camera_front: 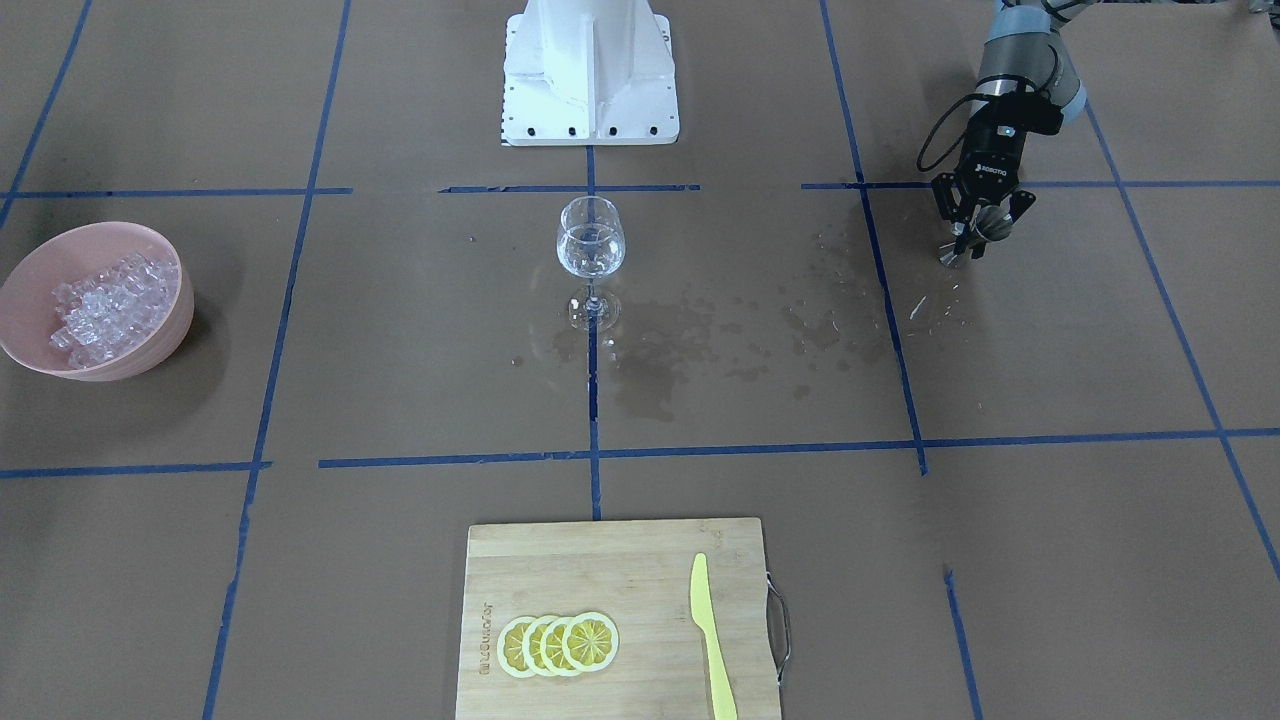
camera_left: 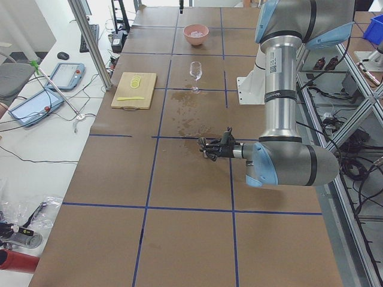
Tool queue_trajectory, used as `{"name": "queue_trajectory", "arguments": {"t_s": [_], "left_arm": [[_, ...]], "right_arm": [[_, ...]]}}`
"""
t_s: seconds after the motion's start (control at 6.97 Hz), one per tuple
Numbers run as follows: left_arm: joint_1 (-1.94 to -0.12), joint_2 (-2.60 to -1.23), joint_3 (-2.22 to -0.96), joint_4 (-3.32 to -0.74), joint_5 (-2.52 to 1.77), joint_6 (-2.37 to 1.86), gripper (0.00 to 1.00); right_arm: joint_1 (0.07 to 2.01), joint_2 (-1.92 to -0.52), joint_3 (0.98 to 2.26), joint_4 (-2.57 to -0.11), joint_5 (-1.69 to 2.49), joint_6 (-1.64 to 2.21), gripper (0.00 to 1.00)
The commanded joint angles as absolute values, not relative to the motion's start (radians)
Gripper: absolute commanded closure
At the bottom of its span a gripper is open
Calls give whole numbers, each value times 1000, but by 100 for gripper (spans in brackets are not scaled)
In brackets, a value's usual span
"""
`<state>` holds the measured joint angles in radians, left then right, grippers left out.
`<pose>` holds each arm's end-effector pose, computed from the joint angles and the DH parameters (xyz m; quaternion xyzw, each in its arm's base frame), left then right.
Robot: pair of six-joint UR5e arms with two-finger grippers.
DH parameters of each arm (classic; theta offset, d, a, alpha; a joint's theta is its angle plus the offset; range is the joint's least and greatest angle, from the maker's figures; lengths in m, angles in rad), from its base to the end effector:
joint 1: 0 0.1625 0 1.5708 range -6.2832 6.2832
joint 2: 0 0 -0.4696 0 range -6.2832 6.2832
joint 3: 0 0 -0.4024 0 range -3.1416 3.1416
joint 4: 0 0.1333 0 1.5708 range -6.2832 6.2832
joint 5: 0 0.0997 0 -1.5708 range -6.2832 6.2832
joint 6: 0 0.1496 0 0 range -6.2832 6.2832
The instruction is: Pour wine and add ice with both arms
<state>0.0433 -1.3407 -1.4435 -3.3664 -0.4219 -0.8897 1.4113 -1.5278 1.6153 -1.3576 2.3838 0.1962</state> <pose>0.3551 -0.2546 0.6698 0.5616 0.3969 -0.1109 0.7175 -0.0625 -0.5437 0.6652 0.0662 -0.4091 -0.0426 0.9091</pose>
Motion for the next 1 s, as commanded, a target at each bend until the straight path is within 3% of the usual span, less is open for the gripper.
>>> {"name": "queue_trajectory", "arguments": {"t_s": [0.0, 0.29, 0.43, 0.72, 0.86], "left_arm": [[44, -1341, -1443, -3372, -422, -890, 64], [49, -1341, -1442, -3373, -422, -890, 63], [52, -1341, -1443, -3376, -422, -890, 51], [52, -1338, -1445, -3382, -431, -885, 1], [54, -1335, -1454, -3389, -457, -881, 1]], "right_arm": [[1411, -1528, 1615, -1358, 2384, 195, 0], [1411, -1531, 1615, -1358, 2385, 196, 0], [1411, -1531, 1615, -1358, 2385, 196, 0], [1411, -1531, 1617, -1358, 2385, 196, 0], [1411, -1531, 1617, -1358, 2385, 196, 0]]}}
